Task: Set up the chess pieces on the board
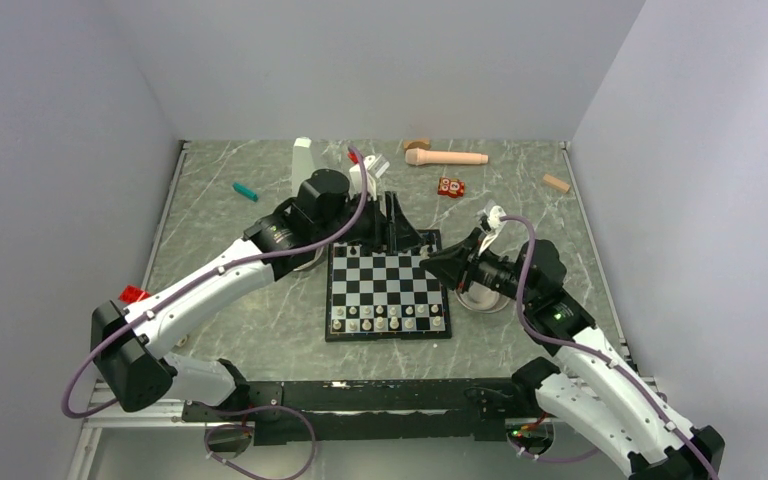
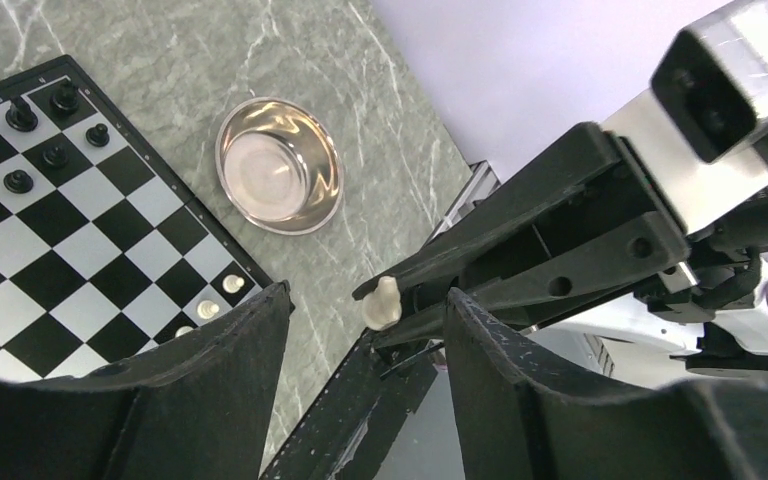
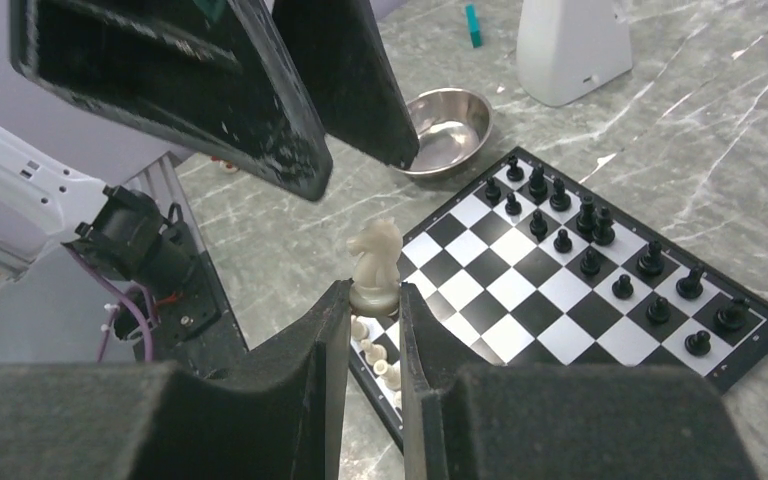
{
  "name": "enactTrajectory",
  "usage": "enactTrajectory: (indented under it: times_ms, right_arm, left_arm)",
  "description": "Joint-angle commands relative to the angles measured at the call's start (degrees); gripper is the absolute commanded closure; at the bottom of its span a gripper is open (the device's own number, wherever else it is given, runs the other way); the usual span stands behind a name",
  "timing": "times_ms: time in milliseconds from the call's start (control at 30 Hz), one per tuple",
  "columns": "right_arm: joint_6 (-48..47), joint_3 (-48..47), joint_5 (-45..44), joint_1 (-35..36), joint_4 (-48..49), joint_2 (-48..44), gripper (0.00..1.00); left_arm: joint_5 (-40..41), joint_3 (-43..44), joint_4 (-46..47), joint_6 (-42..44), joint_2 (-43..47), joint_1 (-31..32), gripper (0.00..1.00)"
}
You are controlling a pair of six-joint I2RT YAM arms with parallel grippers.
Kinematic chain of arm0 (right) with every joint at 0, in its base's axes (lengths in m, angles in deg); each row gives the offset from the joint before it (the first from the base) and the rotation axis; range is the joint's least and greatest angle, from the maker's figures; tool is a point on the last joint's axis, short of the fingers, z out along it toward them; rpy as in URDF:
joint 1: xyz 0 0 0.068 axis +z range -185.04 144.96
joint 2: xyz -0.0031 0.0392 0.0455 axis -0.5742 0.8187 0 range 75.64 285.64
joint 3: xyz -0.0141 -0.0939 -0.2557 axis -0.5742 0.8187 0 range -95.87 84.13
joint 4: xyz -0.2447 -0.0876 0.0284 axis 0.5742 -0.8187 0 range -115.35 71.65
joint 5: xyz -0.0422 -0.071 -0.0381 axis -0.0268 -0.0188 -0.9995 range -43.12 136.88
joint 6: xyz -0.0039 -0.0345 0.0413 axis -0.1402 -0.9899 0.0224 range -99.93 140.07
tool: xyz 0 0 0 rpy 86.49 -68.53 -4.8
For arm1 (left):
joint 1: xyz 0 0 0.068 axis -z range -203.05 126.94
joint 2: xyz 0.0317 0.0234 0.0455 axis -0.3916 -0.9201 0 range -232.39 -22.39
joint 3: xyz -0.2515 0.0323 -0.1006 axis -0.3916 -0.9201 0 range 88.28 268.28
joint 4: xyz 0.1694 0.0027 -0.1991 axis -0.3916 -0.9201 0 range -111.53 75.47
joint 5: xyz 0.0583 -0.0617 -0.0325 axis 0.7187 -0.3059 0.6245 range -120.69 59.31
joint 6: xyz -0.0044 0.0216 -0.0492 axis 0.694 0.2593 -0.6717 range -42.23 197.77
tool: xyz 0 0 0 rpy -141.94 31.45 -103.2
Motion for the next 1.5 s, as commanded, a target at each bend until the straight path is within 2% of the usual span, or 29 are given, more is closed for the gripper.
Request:
enactTrajectory:
  times_ms: [0, 167, 533, 767, 1033, 1200, 1233, 1267, 1367, 1467]
  right_arm:
    - [0.0, -3.1, -0.5, 0.3, 4.0, -1.4, 0.97]
    - [0.3, -3.8, -0.5, 0.3, 4.3, -1.5, 0.97]
    - [0.6, -4.7, 0.5, 0.4, 4.3, -1.1, 0.97]
    - [1.0, -4.8, 0.7, 0.4, 4.8, -1.1, 0.97]
    - [0.6, -4.4, 0.2, 0.4, 4.9, -1.4, 0.97]
    - [0.7, -4.5, 0.7, 0.3, 4.8, -1.1, 0.96]
    - [0.7, -4.5, 0.8, 0.3, 4.7, -1.2, 0.93]
    - [0.6, -4.5, 0.9, 0.3, 4.5, -1.4, 0.86]
    - [-0.1, -4.8, 0.3, 0.3, 2.8, -3.0, 0.62]
    - [-0.9, -5.5, -0.8, 0.3, 1.1, -5.4, 0.5]
  left_arm:
    - [1.4, 2.2, -0.6, 3.4, 0.7, 1.1, 0.39]
    - [0.3, 2.7, -0.2, 4.1, 0.0, 1.8, 0.44]
    - [0.4, 5.3, -0.7, 5.0, -2.1, 3.6, 0.46]
    - [0.2, 5.1, 0.3, 5.4, -2.1, 4.4, 0.63]
    - [0.2, 5.2, 0.4, 5.4, -2.7, 4.8, 0.75]
    - [0.4, 5.3, 0.4, 5.8, -3.0, 4.9, 0.96]
    - [0.7, 5.3, 0.4, 6.1, -3.0, 4.9, 1.0]
    - [1.2, 5.4, 0.1, 6.6, -3.0, 4.9, 1.0]
    - [1.7, 3.7, 1.7, 10.6, -1.7, 4.9, 1.0]
    - [4.0, -1.4, 5.6, 15.3, 0.4, 4.9, 1.0]
